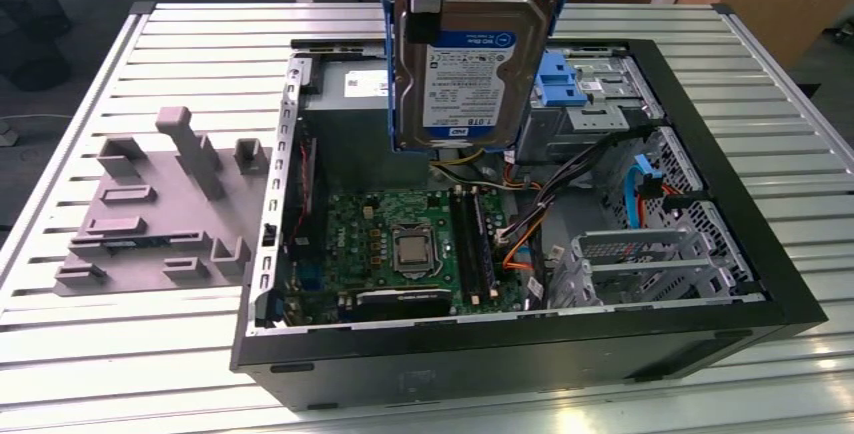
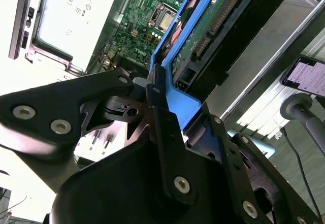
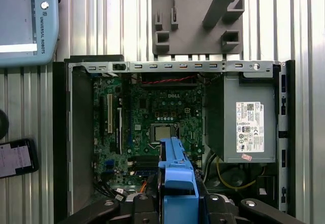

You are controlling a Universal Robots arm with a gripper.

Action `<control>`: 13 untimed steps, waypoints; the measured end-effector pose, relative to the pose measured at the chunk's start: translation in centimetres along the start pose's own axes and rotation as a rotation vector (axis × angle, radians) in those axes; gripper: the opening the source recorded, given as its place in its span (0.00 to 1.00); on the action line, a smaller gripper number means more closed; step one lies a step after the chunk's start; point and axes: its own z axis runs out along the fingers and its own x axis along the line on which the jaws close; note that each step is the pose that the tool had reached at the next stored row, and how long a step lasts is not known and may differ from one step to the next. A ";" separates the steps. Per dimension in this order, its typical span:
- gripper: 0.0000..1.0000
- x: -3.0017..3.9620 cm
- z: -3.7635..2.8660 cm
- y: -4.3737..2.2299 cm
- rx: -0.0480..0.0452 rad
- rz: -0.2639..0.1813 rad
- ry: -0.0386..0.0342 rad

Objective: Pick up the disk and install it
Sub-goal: 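Insert the disk into the insertion slot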

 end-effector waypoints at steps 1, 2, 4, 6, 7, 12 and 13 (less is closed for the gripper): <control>0.36 0.00 0.00 0.00 0.0000 0.000 0.0000; 0.36 0.00 0.00 0.00 -0.0001 0.000 0.0000; 0.36 0.02 0.00 0.00 0.0000 0.000 0.0000; 0.36 0.04 0.00 0.00 0.0000 0.000 0.0000; 0.36 0.04 0.00 0.00 0.0000 0.000 0.0000; 0.36 0.09 0.00 0.00 0.0000 0.000 0.0000; 0.36 0.09 0.00 0.00 0.0000 0.000 0.0000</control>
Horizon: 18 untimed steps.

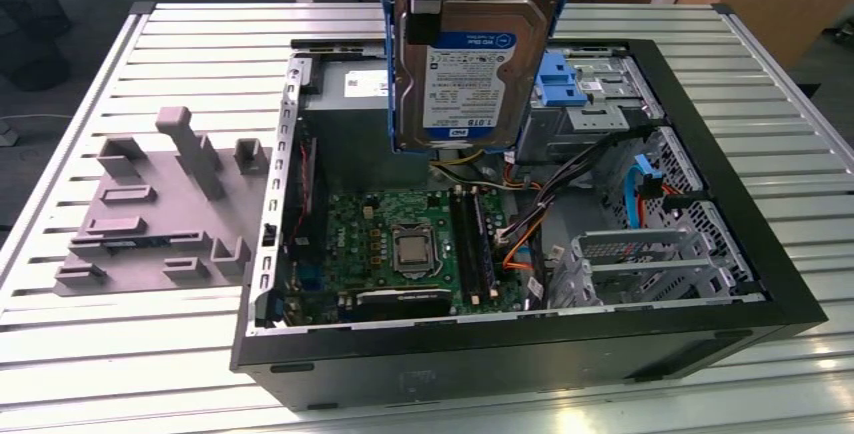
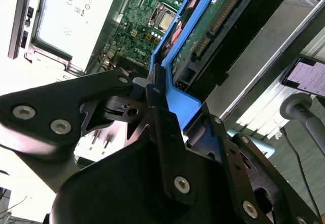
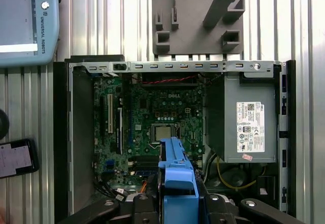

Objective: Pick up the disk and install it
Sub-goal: 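Insert the disk into the insertion slot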

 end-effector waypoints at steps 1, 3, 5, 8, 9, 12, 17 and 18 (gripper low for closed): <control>0.36 0.00 0.00 0.00 0.0000 0.000 0.0000; 0.36 0.00 0.00 0.00 0.0000 0.000 0.0000; 0.36 0.00 0.00 0.00 0.0000 0.000 0.0000; 0.36 0.01 0.00 0.00 0.0000 0.000 0.0000; 0.36 0.01 0.00 0.00 0.0000 0.000 0.0000; 0.36 0.01 0.00 0.00 0.0000 0.000 -0.0001; 0.36 0.01 0.00 -0.39 0.0000 0.000 0.0001; 0.36 0.01 0.00 -0.45 -0.0001 0.000 0.0002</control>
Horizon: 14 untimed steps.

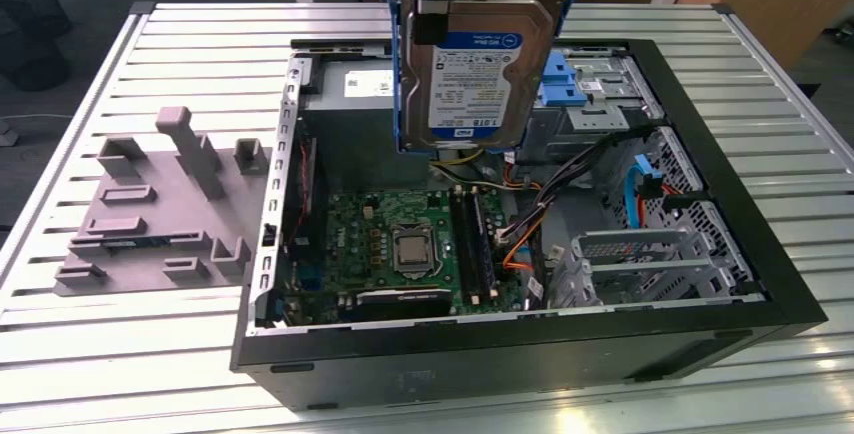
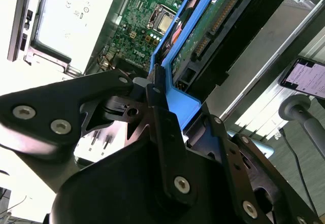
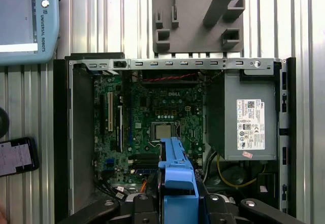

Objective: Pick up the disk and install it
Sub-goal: 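Insert the disk into the insertion slot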

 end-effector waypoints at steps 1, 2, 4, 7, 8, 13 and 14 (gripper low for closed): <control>0.36 0.00 0.00 -0.01 0.0000 0.000 0.0000; 0.36 0.05 0.00 -0.01 0.0000 0.000 0.0000; 0.36 0.38 0.01 -0.03 0.0001 0.000 0.0000; 0.36 1.01 0.03 -0.04 0.0001 0.000 -0.0001; 0.36 1.16 0.04 -0.05 0.0001 0.000 -0.0001; 0.36 1.34 0.09 -0.13 0.0004 0.000 -0.0001; 0.36 1.35 0.10 -0.16 0.0010 0.000 0.0000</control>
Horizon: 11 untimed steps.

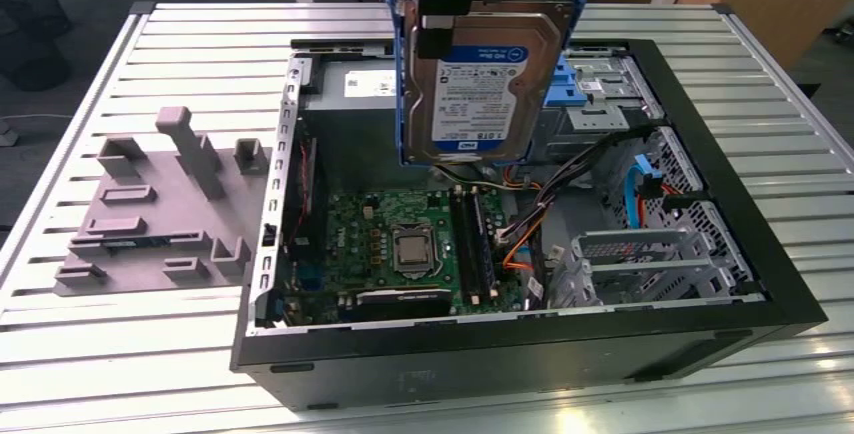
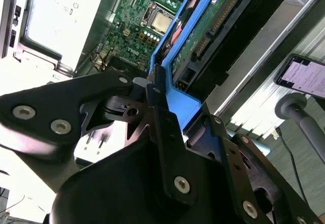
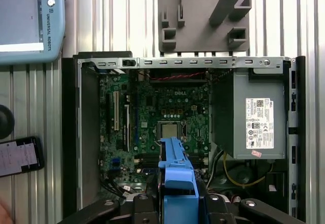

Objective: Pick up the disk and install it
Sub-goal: 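Insert the disk into the insertion slot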

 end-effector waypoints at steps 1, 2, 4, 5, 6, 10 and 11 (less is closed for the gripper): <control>0.36 0.00 0.01 -0.02 0.0012 0.000 -0.0001; 0.36 0.00 0.01 -0.04 0.0027 0.000 -0.0002; 0.36 0.06 0.03 -0.06 0.0051 0.000 -0.0003; 0.36 0.15 0.03 -0.07 0.0054 0.000 -0.0004; 0.36 0.27 0.05 -0.07 0.0056 0.000 -0.0003; 0.36 0.84 0.14 -0.09 0.0057 0.000 -0.0003; 0.36 2.16 0.38 -0.13 0.0057 0.000 -0.0004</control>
